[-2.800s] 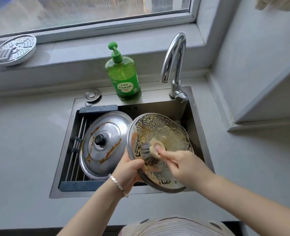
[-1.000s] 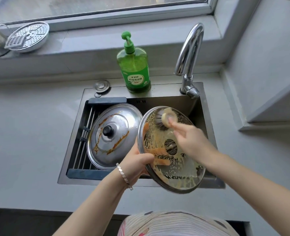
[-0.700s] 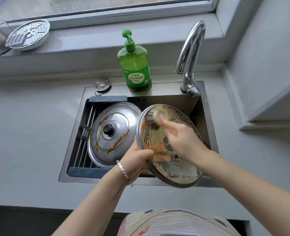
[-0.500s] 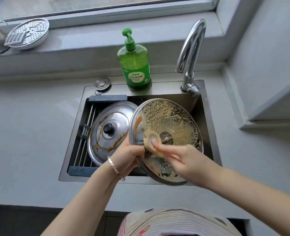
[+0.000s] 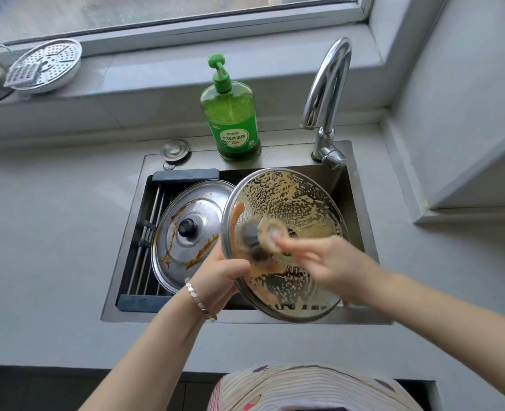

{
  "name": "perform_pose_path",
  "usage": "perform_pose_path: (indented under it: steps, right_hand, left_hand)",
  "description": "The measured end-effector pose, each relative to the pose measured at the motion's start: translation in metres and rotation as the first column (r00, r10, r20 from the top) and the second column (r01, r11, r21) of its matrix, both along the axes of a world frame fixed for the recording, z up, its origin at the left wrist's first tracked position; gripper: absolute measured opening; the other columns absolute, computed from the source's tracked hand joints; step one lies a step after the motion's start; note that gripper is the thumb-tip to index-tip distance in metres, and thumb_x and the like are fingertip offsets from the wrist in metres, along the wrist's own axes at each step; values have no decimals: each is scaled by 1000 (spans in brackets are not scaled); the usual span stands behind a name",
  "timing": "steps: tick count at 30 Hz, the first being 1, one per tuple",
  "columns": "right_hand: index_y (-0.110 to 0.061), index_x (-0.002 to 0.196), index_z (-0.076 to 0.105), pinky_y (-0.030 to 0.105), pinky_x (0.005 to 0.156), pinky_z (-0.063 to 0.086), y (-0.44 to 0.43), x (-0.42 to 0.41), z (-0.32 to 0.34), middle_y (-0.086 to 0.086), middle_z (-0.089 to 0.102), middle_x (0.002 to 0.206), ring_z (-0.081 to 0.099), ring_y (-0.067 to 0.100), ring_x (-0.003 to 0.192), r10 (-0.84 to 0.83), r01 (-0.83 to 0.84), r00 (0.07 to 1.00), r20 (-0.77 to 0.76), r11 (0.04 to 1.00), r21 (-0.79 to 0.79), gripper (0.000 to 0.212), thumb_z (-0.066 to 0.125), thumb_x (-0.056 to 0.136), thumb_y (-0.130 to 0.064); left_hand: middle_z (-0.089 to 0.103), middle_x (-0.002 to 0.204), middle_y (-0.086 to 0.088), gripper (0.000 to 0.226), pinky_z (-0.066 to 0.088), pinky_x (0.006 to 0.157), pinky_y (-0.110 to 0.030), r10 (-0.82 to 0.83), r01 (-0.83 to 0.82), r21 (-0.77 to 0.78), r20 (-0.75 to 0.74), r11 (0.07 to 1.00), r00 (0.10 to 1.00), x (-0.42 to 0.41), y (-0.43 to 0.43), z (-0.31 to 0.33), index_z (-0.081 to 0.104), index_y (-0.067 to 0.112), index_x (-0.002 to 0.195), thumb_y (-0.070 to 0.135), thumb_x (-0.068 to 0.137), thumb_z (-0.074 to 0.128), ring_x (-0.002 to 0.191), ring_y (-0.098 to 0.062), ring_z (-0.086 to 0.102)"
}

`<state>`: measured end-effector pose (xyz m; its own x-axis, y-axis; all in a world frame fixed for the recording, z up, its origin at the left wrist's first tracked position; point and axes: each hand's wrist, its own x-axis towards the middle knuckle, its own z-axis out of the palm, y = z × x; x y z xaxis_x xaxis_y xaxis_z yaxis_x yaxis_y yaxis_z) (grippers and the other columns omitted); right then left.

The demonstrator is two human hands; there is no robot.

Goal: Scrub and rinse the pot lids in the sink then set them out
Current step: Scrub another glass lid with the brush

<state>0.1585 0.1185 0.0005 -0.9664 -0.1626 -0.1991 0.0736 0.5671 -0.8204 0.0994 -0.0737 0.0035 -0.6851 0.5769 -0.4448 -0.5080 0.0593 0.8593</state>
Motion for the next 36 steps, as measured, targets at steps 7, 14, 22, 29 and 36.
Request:
perform_pose_path:
  steps: [7,14,22,29,36]
  right_hand:
    - [-56,124,36,28,49,40,-10,17,3,7,70,76,42,12,44,59,-59,998,19,998,-6,52,45,95,-13]
    - [-68,112,34,35,55,48,-6,19,0,1,71,80,49,17,50,15,-15,1000,14,1000,-12,57,46,95,-15]
    - [-55,124,42,25,60,49,8,15,-5,-9,70,79,54,14,55,77,-83,992,96,995,54,44,47,96,-22]
    - [-55,120,48,12,60,39,39,10,-7,-8,61,82,52,0,55,22,-77,984,175,948,310,39,44,97,-25]
    - [-65,110,47,21,70,43,40,20,-15,-17,66,82,53,6,67,79,-124,975,209,970,211,41,48,95,-26]
  left_hand:
    - [67,103,-18,67,58,72,-40,37,-38,-52,-17,998,999,-7,0,2,45,-3,127,-11,61,46,94,-31,65]
    - [62,114,-23,88,58,68,-37,95,-96,-32,-23,995,995,-12,7,8,29,14,142,-13,61,48,93,-31,68]
    - [60,115,-22,89,53,85,-51,171,-170,-42,32,985,985,-15,-1,10,32,10,140,-13,54,40,102,-32,65]
    - [61,107,-23,86,55,76,-53,216,-214,-31,83,976,973,-18,-8,13,36,13,135,-13,53,38,93,-34,68]
    - [60,106,-20,88,59,62,-43,194,-193,-17,98,981,976,-16,-7,19,35,23,134,-19,57,37,86,-30,70]
